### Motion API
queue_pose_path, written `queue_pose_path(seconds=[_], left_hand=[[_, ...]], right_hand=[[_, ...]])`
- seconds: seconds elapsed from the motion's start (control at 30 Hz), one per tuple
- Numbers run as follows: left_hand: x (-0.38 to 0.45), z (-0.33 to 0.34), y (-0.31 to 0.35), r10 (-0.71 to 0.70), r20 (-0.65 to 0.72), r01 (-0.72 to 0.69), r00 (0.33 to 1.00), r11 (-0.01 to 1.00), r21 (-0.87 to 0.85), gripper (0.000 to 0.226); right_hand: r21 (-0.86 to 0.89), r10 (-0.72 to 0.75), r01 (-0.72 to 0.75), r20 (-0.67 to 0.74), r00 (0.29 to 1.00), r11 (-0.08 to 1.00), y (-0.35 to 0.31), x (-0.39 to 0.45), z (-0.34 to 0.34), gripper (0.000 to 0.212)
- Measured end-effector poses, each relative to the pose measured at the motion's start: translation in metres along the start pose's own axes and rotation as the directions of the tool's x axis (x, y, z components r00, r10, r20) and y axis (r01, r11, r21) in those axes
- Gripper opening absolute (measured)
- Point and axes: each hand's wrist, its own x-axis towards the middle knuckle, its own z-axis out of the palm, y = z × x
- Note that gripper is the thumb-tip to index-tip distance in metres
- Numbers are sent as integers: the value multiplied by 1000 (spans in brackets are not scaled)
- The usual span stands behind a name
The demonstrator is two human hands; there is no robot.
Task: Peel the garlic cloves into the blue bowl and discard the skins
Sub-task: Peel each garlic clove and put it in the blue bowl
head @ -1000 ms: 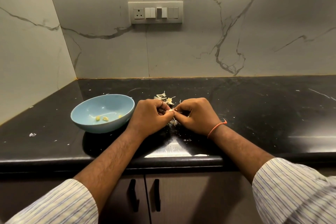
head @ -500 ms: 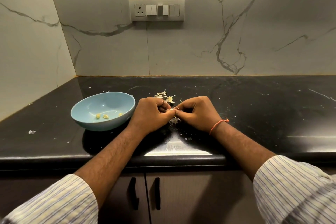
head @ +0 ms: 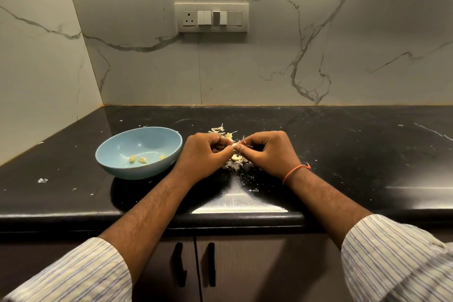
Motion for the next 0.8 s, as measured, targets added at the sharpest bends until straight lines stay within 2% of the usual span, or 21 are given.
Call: queue_pose_path(seconds=[0.2, 0.47, 0.8], left_hand=[[1, -1, -1, 17, 8, -17, 1000, 1000, 6, 14], [2, -2, -2, 13, 12, -13, 1000, 1000, -18, 11], [3, 0, -7, -1, -25, 1, 1000, 1000, 3, 13]], right_hand=[[76, 62, -62, 3, 998, 995, 5, 3, 2, 23], [84, 43, -43, 7, 999, 995, 3, 2, 0, 15], [-47, -57, 54, -56, 997, 997, 0, -1, 0, 14]])
